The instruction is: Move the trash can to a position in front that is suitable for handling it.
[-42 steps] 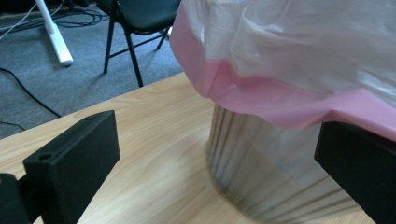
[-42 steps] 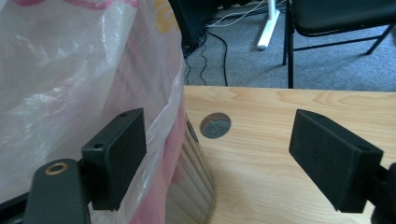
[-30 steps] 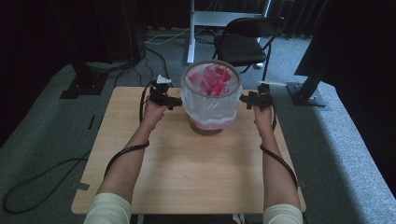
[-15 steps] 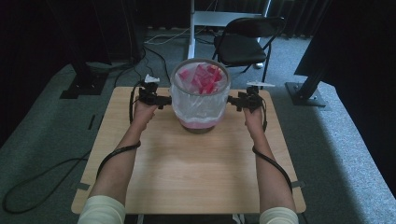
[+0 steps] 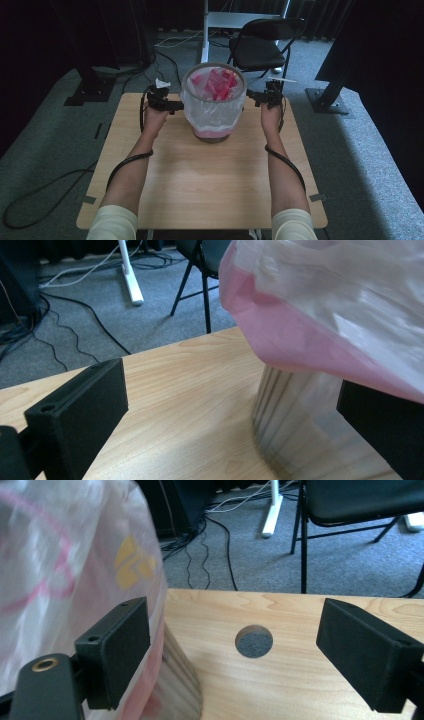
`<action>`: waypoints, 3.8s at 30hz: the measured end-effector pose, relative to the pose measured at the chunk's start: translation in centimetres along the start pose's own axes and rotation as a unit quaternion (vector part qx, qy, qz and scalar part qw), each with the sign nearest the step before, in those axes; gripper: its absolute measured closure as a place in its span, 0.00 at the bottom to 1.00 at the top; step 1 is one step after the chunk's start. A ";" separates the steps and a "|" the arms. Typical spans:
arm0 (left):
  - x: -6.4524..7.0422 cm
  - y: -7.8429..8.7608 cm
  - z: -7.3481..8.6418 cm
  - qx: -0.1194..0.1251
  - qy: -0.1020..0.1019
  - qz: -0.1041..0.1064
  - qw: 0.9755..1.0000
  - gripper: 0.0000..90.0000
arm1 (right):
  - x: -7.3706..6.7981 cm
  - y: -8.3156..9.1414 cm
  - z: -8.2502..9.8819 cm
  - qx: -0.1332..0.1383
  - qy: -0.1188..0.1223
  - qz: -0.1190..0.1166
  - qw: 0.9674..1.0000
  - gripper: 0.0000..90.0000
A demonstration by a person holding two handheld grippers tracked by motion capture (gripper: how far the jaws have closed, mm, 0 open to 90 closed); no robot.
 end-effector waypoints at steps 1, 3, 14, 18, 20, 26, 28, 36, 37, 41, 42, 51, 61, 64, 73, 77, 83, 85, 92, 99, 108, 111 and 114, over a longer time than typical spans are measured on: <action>0.0 0.0 -0.1 0.000 0.000 0.000 1.000 0.00 | -0.1 -0.2 -0.2 -0.001 0.000 0.003 1.000 0.14; -0.1 -0.1 -0.3 -0.002 -0.003 -0.001 1.000 0.00 | -0.3 -0.4 -0.4 0.001 -0.003 -0.003 1.000 0.14; -0.3 0.0 -0.8 0.000 -0.002 0.003 1.000 0.00 | -1.0 -1.6 -0.5 -0.009 -0.021 -0.040 0.999 0.15; -0.3 0.2 -0.7 -0.005 -0.003 0.006 1.000 0.00 | -1.2 -1.3 -0.4 -0.011 -0.027 -0.064 0.998 0.17; -0.5 0.4 -0.6 -0.008 -0.002 0.004 1.000 0.00 | -1.4 -1.2 -0.4 -0.015 -0.023 -0.072 0.997 0.19; -1.0 1.4 -0.4 -0.010 -0.003 -0.002 1.000 0.01 | -2.4 -1.0 -0.2 -0.029 -0.002 -0.090 0.996 0.19; -1.1 1.8 -0.2 -0.011 -0.004 -0.002 1.000 0.01 | -2.7 -0.8 0.0 -0.029 0.007 -0.094 0.995 0.19; -1.5 3.4 0.7 -0.016 -0.004 0.005 1.000 0.01 | -4.0 -0.2 1.1 -0.036 0.021 -0.114 0.993 0.19; -1.5 3.6 0.8 -0.018 -0.007 0.005 1.000 0.01 | -4.1 -0.1 1.2 -0.038 0.022 -0.118 0.992 0.19; -1.6 4.5 1.4 -0.023 -0.014 0.002 1.000 0.01 | -4.8 0.5 1.9 -0.039 0.029 -0.125 0.991 0.20; -1.6 4.7 1.5 -0.024 -0.013 0.001 1.000 0.01 | -5.0 0.6 2.1 -0.039 0.028 -0.128 0.991 0.20; -1.5 6.0 2.6 -0.019 -0.010 0.006 1.000 0.01 | -5.9 1.8 3.7 -0.035 0.032 -0.150 0.987 0.20; -2.8 4.9 4.3 -0.009 0.028 -0.016 0.999 0.01 | -4.9 1.0 3.7 -0.020 0.045 -0.081 0.995 0.13; -2.9 4.6 3.9 -0.006 0.029 -0.013 0.999 0.01 | -5.1 0.2 2.8 -0.017 0.037 -0.074 0.996 0.13; -2.6 4.2 2.6 0.002 0.017 -0.004 1.000 0.01 | -6.1 -1.2 1.6 -0.026 0.011 -0.104 0.994 0.15; -2.5 4.4 2.8 0.000 0.020 0.003 1.000 0.01 | -6.0 -1.2 1.9 -0.027 0.005 -0.128 0.991 0.16; -2.6 5.0 3.1 -0.011 0.013 0.006 1.000 0.01 | -6.3 -0.9 2.4 -0.045 0.016 -0.154 0.987 0.16; -2.6 5.2 3.2 -0.015 0.008 0.005 1.000 0.01 | -6.5 -0.7 2.5 -0.053 0.021 -0.154 0.986 0.17; -2.6 6.1 3.7 -0.020 0.010 0.010 1.000 0.01 | -7.1 0.1 3.2 -0.053 0.029 -0.158 0.986 0.17; -2.5 7.1 4.1 -0.023 -0.006 0.004 1.000 0.01 | -7.8 0.9 4.0 -0.058 0.044 -0.164 0.984 0.17; -2.5 8.3 4.7 -0.025 -0.012 0.007 1.000 0.01 | -8.7 2.2 5.2 -0.062 0.055 -0.180 0.980 0.17; -2.4 8.7 4.9 -0.025 -0.014 0.007 1.000 0.01 | -8.8 2.4 5.6 -0.063 0.054 -0.186 0.979 0.17; -2.3 9.0 5.2 -0.024 -0.011 0.009 1.000 0.01 | -9.0 2.8 5.9 -0.067 0.051 -0.194 0.977 0.17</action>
Point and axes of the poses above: each handheld gripper's, and its own axes: y roughly backward along the jaws, z roughly out of its underside, x roughly to its right, the point moved 6 cm from there along -y, roughly forward along the jaws, and after that the axes turned 8 degrees about -y, right-handed, at the moved point
